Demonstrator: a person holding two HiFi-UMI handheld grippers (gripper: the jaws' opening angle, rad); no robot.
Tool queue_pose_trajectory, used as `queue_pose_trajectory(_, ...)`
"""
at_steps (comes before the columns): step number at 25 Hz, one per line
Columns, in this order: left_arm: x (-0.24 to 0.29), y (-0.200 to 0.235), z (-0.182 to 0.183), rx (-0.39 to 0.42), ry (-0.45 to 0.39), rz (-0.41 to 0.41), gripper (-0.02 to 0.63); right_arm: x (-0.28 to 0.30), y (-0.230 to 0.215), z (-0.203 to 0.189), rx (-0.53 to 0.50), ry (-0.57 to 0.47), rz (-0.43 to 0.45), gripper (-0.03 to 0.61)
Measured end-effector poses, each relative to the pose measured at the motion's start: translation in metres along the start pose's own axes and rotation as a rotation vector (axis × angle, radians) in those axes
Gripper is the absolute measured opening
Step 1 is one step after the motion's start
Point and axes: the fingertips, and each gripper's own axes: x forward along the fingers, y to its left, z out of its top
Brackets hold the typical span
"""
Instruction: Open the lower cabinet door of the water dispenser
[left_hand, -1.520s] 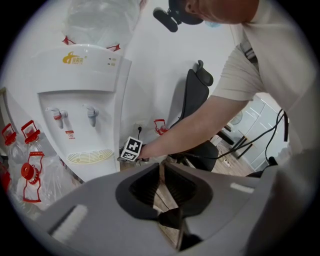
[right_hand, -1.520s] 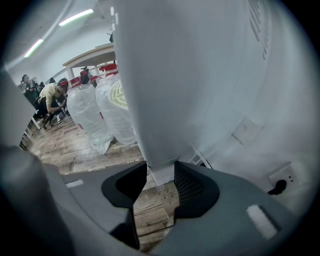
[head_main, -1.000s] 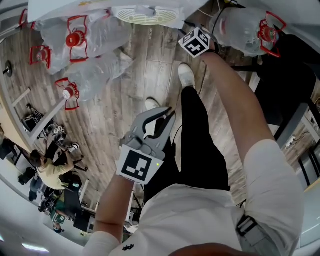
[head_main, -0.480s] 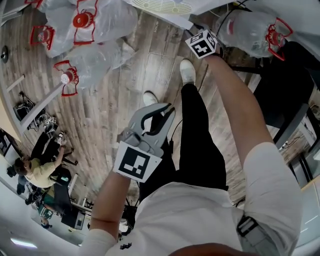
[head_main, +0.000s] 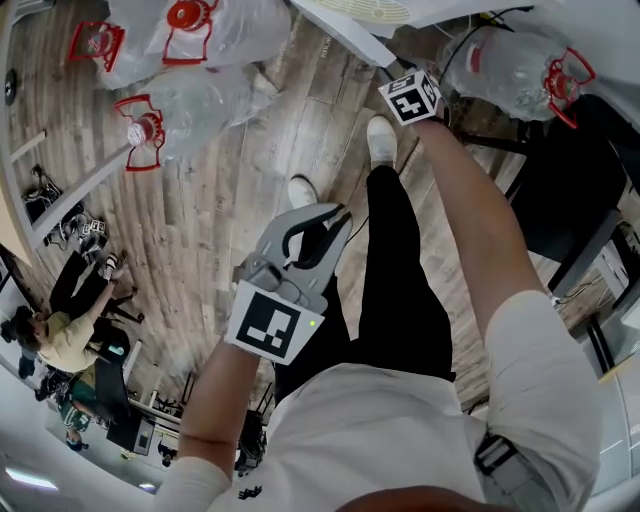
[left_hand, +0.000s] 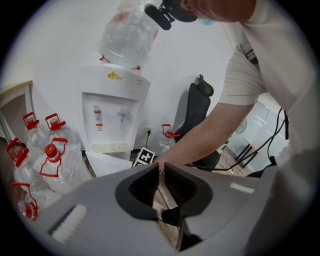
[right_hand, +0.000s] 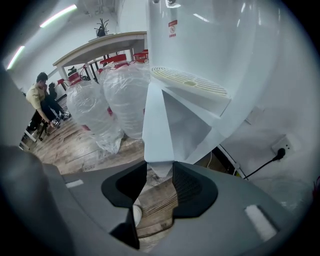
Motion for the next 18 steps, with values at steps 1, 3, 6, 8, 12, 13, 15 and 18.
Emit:
queue_pose_trajectory(1,-0.003,0.001,-0.002,-0.001,-0.002,0.003,0.06,0.0,0.003,0.0,0.003,0.002,-0.002,0.153)
queue_pose_trajectory(3,-0.009,0.001,-0.006,-0.002,-0.005,0.007,0.06,0.0,0.01,-0.002,0.007,0.007,-0.002,0.153)
queue_pose_trajectory(6,-0.019,0.002,-0.013,-0.009,-0.014,0.015,0.06,0.001,0.024,-0.005,0.003,0.016,0.005,0.152)
queue_pose_trajectory(8,-0.025,0.002,-0.017,-0.013,-0.019,0.022,0.06,0.001,0.033,-0.006,-0.002,0.021,0.008,0.149)
queue_pose_trajectory(12,-0.038,0.004,-0.025,-0.022,-0.035,0.04,0.06,0.0,0.053,-0.004,0.003,0.027,0.016,0.139)
queue_pose_trajectory(13,-0.041,0.005,-0.026,-0.026,-0.039,0.047,0.06,0.0,0.058,-0.003,0.007,0.025,0.017,0.134)
queue_pose_trajectory(15,-0.048,0.007,-0.03,-0.036,-0.047,0.061,0.06,-0.001,0.068,-0.001,0.011,0.02,0.021,0.129)
queue_pose_trajectory(18,-0.059,0.009,-0.036,-0.042,-0.056,0.078,0.06,0.0,0.084,0.001,-0.003,0.022,0.032,0.129)
